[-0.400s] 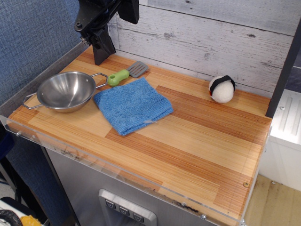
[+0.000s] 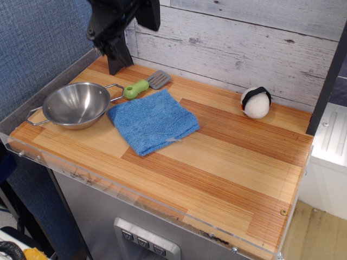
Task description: Pick up the egg and place it on the near edge of the table
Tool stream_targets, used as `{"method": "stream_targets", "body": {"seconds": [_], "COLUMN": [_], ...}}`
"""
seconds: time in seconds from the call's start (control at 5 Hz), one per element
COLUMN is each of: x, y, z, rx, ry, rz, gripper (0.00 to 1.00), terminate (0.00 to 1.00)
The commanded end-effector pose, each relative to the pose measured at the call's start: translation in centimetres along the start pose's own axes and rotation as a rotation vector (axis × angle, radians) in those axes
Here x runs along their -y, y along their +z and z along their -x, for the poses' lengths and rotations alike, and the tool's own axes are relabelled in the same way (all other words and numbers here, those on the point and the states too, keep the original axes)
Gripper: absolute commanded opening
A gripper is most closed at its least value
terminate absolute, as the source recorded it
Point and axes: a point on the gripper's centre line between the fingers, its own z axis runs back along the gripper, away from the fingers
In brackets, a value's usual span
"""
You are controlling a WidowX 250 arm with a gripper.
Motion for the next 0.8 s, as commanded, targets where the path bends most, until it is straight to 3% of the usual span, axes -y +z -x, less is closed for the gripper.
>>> {"method": "stream_targets", "body": {"seconds": [0.0,0.2,0.6], "x": [6.0,7.1,7.3], "y": [-1.1,-2.4,-5.0], "z": [5.8,8.2,10.7], "rx": [-0.134,-0.201,-0.237], "ry": [-0.465,-0.627,-0.789], "rz": [0.081,0.082,0.055], "gripper": [1.00,1.00,1.00], "terminate": [0.00,0.00,0.00]}}
